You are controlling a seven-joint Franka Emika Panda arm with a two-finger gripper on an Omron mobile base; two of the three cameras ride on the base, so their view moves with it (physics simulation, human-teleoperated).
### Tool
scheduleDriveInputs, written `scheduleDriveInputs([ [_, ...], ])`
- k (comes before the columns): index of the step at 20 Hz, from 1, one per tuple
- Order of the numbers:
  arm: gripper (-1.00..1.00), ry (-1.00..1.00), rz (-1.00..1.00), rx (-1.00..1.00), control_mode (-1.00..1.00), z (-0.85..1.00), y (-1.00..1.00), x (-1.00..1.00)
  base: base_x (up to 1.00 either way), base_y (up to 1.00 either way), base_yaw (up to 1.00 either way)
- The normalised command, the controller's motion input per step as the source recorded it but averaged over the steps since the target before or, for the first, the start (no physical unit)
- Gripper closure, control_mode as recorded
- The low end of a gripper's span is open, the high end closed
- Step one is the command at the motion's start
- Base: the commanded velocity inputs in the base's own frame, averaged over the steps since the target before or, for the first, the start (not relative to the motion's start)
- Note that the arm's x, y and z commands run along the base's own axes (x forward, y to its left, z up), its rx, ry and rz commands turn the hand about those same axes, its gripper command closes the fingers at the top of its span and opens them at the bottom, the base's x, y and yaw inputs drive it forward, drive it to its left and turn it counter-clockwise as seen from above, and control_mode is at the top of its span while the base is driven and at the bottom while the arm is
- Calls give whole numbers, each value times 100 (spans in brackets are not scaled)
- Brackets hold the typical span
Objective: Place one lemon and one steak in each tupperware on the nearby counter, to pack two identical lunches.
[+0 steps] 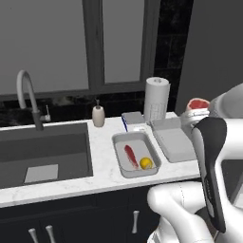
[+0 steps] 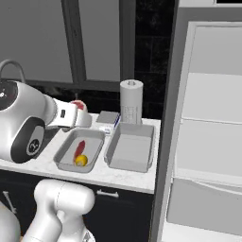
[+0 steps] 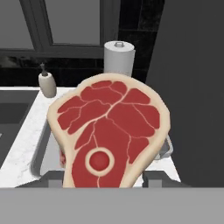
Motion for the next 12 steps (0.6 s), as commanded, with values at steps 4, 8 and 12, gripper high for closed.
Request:
scheduleDriveInputs([
  [4,100,0,0,0,100,0,0,0,41,-26,0],
  [8,100,9,0,0,-100,-24,-20,23,15,-18,0],
  [12,100,22,0,-2,-100,-86,-43,64,0,0,0],
])
